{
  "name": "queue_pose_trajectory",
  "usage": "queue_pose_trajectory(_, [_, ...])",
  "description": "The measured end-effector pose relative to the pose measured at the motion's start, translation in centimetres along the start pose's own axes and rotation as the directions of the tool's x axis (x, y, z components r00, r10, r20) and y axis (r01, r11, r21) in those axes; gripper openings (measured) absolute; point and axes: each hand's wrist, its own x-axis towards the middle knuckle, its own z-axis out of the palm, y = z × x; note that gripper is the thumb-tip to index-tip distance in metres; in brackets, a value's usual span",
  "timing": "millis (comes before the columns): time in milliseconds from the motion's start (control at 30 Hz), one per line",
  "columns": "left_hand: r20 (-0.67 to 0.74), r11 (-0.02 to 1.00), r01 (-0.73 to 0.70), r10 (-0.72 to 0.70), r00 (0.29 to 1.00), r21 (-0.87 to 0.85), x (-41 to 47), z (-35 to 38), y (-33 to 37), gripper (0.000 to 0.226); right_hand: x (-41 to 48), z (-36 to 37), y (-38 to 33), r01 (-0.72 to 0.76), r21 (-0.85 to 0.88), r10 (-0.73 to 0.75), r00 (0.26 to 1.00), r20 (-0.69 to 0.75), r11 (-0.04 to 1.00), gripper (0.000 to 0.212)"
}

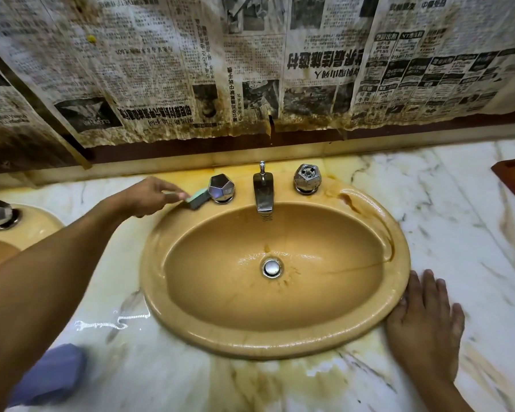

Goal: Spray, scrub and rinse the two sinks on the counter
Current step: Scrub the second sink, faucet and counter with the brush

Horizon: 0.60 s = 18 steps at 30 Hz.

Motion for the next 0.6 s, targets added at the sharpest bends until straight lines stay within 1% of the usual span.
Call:
queue_pose_trajectory(33, [0.047, 0.999, -0.019, 0.017, 0.999, 0.040, -1.1, 0.1, -0.5, 0.020, -0.1, 0.0, 0.0, -0.003, 0.001, 0.003, 1.000, -0.002, 1.000, 0.067])
queue_pose_trajectory(67, [0.075, 0.999, -0.041, 0.038, 0.996, 0.034, -1.9, 0.4, -0.8, 0.015, 0.0, 0.0, 0.0, -0.006, 0.006, 0.006, 1.000, -0.003, 1.000, 0.067])
queue_pose_trajectory(100, [0.065, 0.998, -0.065, 0.065, 0.996, -0.001, -2.2, 0.9, -1.0, 0.014, 0.0, 0.0, 0.0, -0.008, 0.010, 0.008, 1.000, -0.004, 1.000, 0.067])
queue_pose_trajectory(167, [-0.020, 0.994, -0.093, 0.092, 0.996, -0.058, -1.8, 1.7, -1.2, 0.013, 0.0, 0.0, -0.1, -0.008, 0.004, 0.008, 1.000, -0.007, 1.000, 0.067])
queue_pose_trajectory(233, [-0.101, 0.989, -0.030, 0.015, 0.995, -0.147, -1.5, 2.4, -1.4, 0.017, 0.0, 0.0, -0.1, -0.002, -0.004, 0.002, 1.000, -0.016, 1.000, 0.067])
queue_pose_trajectory(300, [-0.196, 0.956, 0.055, -0.115, 0.974, -0.287, -1.7, 2.9, -2.2, 0.023, 0.0, 0.0, 0.0, 0.006, -0.003, -0.006, 1.000, -0.025, 1.000, 0.066])
queue_pose_trajectory(333, [-0.229, 0.946, 0.065, -0.143, 0.963, -0.319, -1.8, 3.1, -2.8, 0.024, -0.1, 0.0, 0.0, 0.007, -0.002, -0.007, 1.000, -0.024, 1.000, 0.066])
queue_pose_trajectory(367, [-0.244, 0.945, 0.060, -0.143, 0.959, -0.321, -2.3, 3.5, -2.9, 0.023, -0.2, 0.0, 0.0, 0.007, -0.002, -0.007, 1.000, -0.023, 1.000, 0.066])
queue_pose_trajectory(433, [-0.210, 0.960, 0.042, -0.103, 0.972, -0.277, -2.9, 4.1, -1.7, 0.021, -0.2, 0.0, -0.1, 0.005, -0.005, -0.005, 1.000, -0.026, 1.000, 0.066])
queue_pose_trajectory(600, [-0.219, 0.983, -0.035, -0.006, 0.976, -0.181, 0.9, 3.7, 2.4, 0.021, -0.1, -0.2, -0.2, 0.006, -0.004, -0.006, 1.000, -0.015, 1.000, 0.067])
